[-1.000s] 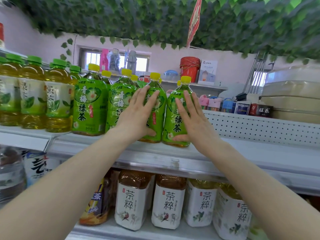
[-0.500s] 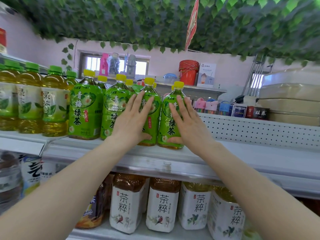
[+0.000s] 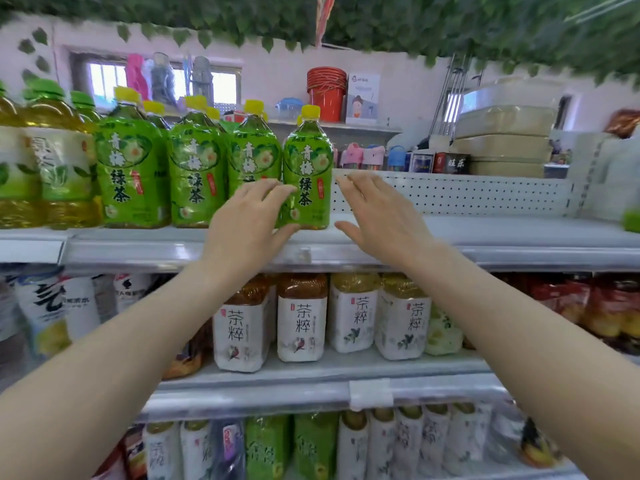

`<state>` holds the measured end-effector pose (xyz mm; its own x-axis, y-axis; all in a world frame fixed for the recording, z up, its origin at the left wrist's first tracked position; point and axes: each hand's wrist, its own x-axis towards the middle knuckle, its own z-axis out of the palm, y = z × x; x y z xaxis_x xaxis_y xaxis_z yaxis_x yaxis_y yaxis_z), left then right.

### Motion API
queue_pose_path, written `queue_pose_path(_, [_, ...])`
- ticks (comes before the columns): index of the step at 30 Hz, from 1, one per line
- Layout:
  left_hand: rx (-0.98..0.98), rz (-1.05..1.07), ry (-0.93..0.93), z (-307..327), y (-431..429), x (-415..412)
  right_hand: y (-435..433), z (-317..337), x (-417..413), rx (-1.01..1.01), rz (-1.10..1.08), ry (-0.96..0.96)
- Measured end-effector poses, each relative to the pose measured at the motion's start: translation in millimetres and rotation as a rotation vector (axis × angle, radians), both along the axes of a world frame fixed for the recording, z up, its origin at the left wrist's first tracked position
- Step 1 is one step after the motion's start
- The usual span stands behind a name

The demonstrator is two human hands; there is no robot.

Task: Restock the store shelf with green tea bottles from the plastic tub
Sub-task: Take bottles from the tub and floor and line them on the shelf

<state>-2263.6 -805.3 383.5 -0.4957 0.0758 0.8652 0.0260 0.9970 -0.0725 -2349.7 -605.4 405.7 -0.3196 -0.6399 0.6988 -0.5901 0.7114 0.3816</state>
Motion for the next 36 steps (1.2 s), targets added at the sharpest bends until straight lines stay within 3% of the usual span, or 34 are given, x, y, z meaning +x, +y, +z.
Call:
queue_pose_path(18, [-0.122, -0.458, -0.305, -123.5, 176.1, 18.2, 231.5, -150.6, 109.5, 0.078, -0.385, -0.187])
queue_pose_path(36, [-0.097, -0.755, -0.730, -287.5, 505.2, -30.8, 546.1, -320.2, 147.3, -0.052, -0.632, -0.624])
